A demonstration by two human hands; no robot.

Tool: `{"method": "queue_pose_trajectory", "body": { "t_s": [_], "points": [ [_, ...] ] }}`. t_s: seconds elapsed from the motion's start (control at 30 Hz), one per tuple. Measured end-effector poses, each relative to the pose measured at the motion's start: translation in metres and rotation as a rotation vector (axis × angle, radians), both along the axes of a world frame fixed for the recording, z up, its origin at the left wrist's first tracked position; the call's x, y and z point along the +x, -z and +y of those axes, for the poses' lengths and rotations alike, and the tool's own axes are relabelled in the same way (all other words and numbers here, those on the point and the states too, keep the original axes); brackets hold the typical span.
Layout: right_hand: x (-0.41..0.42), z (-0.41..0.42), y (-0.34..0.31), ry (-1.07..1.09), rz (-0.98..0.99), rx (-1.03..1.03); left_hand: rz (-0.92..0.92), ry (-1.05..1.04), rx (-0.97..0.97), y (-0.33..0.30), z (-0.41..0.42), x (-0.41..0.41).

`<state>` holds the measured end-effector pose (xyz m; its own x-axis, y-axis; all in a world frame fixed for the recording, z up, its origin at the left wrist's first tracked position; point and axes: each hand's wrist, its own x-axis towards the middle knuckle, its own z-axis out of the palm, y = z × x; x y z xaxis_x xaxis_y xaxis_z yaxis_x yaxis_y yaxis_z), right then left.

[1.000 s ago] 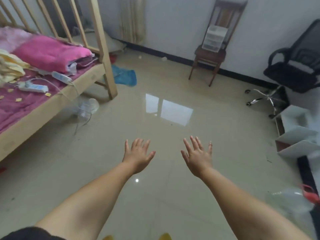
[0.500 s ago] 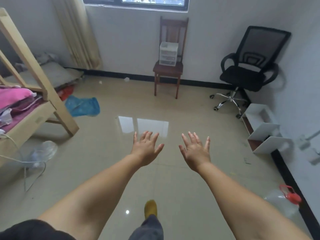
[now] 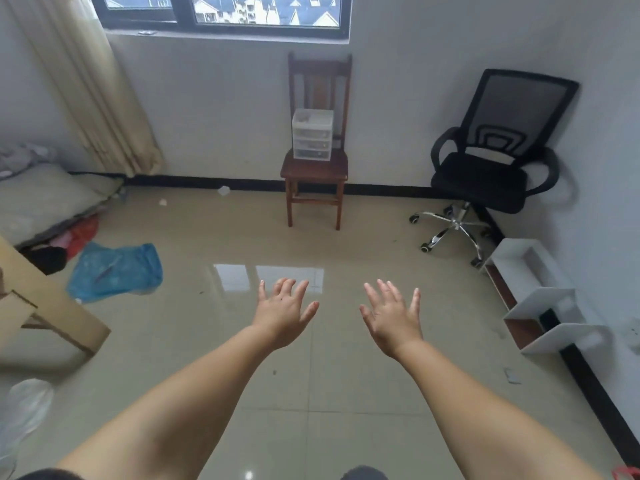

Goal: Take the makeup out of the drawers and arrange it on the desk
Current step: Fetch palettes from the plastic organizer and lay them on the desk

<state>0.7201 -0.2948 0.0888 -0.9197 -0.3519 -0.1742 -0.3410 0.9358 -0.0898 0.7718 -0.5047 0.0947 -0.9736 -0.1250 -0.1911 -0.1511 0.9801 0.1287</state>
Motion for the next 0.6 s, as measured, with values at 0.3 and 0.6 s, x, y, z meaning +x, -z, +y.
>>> {"method": "queue_pose_trajectory", "body": {
  "t_s": [0.3, 0.6],
  "points": [
    [-0.226, -0.043, 0.015, -0.055, 0.009, 0.014, 0.052, -0.035, 0.023, 0.015, -0.048, -0.224],
    [-0.431, -0.119, 0.018, -0.150, -0.074, -0.004, 0.020, -0.102, 0.050, 0.021, -0.114, -0.410]
  ]
}}
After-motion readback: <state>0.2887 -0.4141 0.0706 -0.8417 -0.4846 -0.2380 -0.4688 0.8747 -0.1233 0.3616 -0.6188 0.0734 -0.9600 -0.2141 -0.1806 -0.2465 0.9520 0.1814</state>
